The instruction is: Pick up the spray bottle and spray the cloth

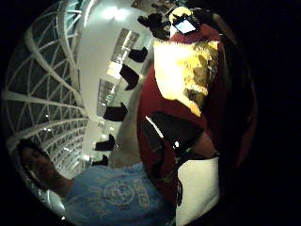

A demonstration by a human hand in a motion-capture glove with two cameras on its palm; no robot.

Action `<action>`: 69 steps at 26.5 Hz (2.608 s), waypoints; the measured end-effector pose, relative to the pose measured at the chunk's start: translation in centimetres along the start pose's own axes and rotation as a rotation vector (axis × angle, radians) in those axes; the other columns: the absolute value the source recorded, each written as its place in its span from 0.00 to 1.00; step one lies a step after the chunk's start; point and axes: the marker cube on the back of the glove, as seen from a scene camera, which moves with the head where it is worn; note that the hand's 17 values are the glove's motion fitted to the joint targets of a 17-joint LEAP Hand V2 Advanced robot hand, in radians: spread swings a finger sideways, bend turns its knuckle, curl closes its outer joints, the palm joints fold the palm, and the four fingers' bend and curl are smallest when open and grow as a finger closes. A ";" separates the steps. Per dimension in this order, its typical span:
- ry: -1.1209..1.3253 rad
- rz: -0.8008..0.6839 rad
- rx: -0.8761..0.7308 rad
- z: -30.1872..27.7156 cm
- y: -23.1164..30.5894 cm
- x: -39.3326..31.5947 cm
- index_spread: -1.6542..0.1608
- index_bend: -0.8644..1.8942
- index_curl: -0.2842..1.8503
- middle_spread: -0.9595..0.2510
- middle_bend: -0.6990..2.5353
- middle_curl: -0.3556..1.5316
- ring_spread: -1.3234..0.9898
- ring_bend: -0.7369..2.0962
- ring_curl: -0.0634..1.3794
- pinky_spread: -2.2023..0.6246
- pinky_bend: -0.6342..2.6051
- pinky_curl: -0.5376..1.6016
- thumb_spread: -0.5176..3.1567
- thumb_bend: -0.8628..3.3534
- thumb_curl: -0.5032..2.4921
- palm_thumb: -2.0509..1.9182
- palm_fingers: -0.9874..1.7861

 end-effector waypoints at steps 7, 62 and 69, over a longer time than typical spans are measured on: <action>-0.179 0.060 0.153 0.2 -1.3 3.0 0.71 0.34 0.23 0.78 0.30 0.37 0.58 0.41 0.25 0.83 0.30 0.41 0.43 0.20 0.25 0.65 0.57; -0.383 0.008 0.139 2.6 -7.9 3.0 0.77 0.37 0.28 0.71 0.35 0.43 0.54 0.45 0.32 0.86 0.24 0.38 0.38 0.21 0.33 0.75 0.74; -0.402 -0.039 -0.146 1.3 -7.9 1.1 0.78 0.37 0.30 0.71 0.35 0.44 0.54 0.45 0.32 0.86 0.24 0.38 0.40 0.20 0.33 0.74 0.75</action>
